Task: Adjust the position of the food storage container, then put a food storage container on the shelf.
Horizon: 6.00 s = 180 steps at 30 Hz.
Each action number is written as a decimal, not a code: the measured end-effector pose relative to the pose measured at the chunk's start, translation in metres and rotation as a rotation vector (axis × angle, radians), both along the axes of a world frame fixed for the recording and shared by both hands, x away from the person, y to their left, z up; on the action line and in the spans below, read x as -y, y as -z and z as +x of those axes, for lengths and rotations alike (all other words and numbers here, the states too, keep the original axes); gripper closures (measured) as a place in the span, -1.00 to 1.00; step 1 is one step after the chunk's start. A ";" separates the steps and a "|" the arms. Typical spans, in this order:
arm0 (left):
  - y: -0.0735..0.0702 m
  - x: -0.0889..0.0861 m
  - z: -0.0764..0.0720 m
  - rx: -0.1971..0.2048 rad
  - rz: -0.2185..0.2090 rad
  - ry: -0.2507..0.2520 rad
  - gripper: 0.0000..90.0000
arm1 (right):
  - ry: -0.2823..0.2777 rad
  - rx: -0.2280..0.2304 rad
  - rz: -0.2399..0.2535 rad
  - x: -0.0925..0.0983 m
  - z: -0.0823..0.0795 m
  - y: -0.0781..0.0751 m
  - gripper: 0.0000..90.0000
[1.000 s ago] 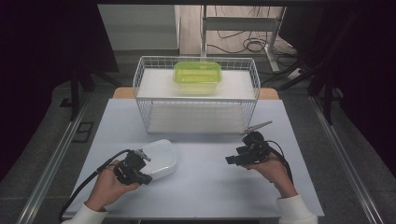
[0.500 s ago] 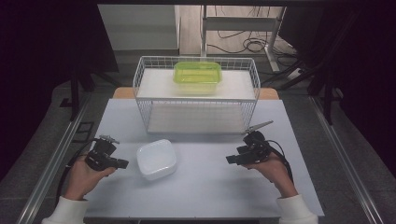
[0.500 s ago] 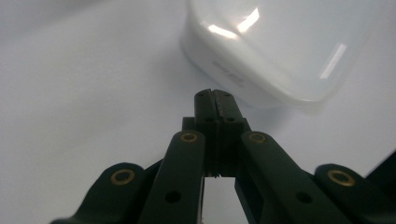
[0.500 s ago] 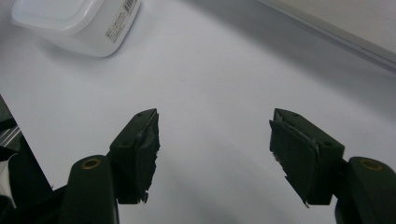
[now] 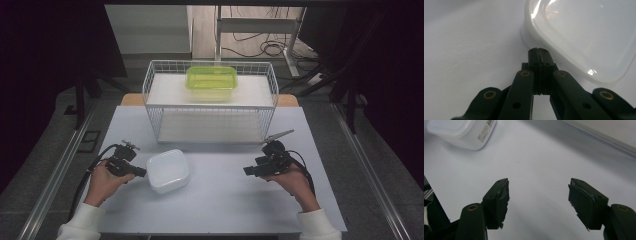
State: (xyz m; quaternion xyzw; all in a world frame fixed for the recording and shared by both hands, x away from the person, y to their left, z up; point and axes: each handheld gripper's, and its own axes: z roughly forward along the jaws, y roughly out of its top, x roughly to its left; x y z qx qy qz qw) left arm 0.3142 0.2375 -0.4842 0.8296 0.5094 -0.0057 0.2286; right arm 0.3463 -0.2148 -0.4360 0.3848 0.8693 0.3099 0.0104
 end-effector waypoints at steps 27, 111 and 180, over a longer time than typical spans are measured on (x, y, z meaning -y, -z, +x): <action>0.004 0.047 0.034 -0.028 -0.007 0.102 1.00 | 0.045 -0.004 -0.014 0.012 0.000 0.001 -0.28; -0.032 0.066 0.010 0.153 -0.129 0.044 -0.41 | 0.057 -0.025 0.049 -0.009 0.002 0.014 -0.37; -0.002 0.076 0.021 -0.016 -0.483 -0.064 0.71 | 0.173 -0.316 0.492 -0.038 0.020 0.051 0.76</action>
